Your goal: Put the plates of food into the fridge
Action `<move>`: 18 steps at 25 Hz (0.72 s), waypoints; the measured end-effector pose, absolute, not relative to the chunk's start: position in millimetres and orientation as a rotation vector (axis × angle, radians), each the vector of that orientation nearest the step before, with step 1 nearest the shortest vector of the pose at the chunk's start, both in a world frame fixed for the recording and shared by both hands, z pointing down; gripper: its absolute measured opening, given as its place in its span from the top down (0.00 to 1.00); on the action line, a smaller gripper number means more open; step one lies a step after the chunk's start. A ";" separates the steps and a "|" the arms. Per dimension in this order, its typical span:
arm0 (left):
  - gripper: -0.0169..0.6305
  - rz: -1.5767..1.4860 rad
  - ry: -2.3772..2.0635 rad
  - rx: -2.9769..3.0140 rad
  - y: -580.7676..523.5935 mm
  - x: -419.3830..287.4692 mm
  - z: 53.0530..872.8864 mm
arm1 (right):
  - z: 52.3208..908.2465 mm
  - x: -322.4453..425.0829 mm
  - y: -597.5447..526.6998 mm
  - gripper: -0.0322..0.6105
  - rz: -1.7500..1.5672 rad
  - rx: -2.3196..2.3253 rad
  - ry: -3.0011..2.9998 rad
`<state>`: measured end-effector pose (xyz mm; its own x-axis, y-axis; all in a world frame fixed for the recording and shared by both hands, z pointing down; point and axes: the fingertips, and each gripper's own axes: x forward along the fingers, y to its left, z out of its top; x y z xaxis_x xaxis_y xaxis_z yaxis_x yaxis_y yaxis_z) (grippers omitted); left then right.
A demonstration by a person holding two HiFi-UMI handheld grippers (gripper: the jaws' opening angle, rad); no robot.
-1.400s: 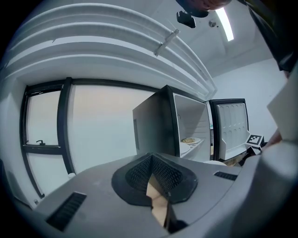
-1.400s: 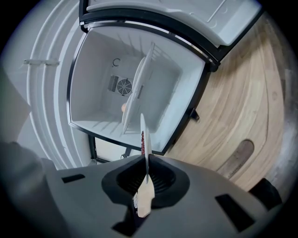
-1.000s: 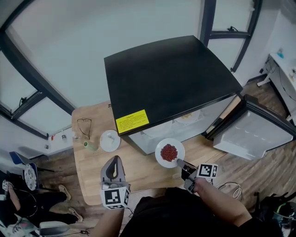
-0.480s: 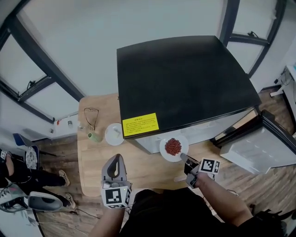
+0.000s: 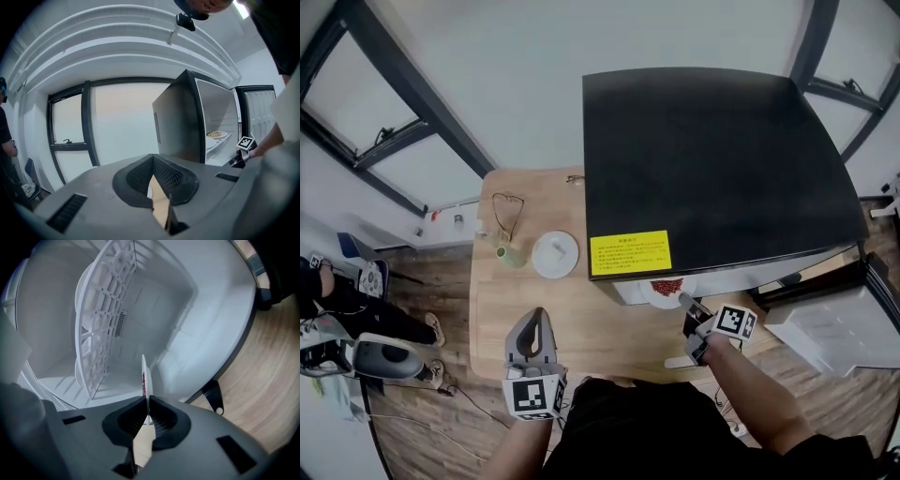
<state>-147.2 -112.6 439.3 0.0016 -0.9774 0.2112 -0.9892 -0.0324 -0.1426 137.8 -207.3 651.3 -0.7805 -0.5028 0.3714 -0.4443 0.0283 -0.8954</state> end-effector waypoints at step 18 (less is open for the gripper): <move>0.97 0.411 -2.227 2.032 -89.3 -196.2 445.4 | 665.9 118.4 -256.6 0.89 -1.858 -1.209 2.280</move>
<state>-196.2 -89.3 445.4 -0.1051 -0.9620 0.2520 -0.9886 0.0737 -0.1311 118.4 -256.6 665.9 -0.7101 -0.5225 0.4720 -0.5678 0.0285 -0.8227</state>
